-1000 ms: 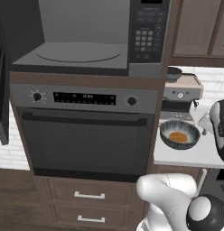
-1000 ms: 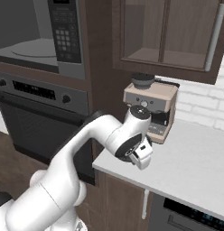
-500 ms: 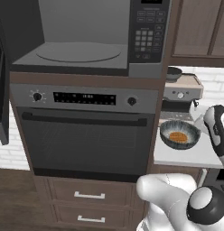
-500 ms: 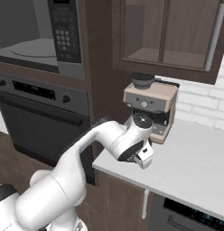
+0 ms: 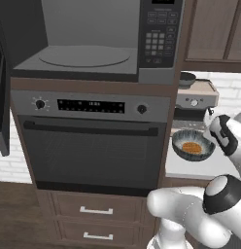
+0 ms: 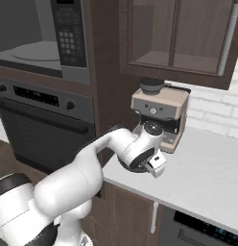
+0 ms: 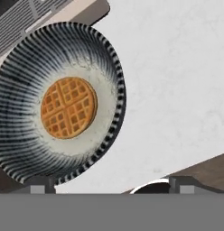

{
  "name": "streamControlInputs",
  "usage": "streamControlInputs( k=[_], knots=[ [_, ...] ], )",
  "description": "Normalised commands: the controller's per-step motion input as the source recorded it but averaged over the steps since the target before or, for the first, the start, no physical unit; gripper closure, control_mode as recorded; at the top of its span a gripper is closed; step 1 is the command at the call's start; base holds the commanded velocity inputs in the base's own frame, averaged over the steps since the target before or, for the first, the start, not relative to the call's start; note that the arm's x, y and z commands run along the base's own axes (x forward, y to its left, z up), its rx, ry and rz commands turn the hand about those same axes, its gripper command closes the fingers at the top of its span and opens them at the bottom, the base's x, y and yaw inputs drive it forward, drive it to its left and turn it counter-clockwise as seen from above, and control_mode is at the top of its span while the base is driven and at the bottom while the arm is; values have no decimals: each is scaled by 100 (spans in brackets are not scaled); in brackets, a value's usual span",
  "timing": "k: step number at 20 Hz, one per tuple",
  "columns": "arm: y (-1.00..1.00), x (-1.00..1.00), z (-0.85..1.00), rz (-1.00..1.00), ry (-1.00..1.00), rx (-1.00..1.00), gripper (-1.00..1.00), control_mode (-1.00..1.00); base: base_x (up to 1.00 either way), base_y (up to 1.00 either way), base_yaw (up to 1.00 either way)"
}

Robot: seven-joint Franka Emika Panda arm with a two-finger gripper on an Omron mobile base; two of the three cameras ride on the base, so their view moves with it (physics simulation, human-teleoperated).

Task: Open the microwave, place the bowl with waffle inside the microwave, then close the microwave door and turn it on.

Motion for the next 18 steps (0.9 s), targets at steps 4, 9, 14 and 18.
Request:
streamControlInputs(
  k=[4,9,14,18],
  knots=[
    [-23,45,-15,0,17,0,-100,-100,0,0,0],
    [-16,38,-22,0,9,0,-100,-100,0,0,0],
    [-14,35,-27,0,5,0,-100,-100,0,0,0],
    [-18,5,-36,0,2,0,-100,-100,0,0,0]
  ],
)
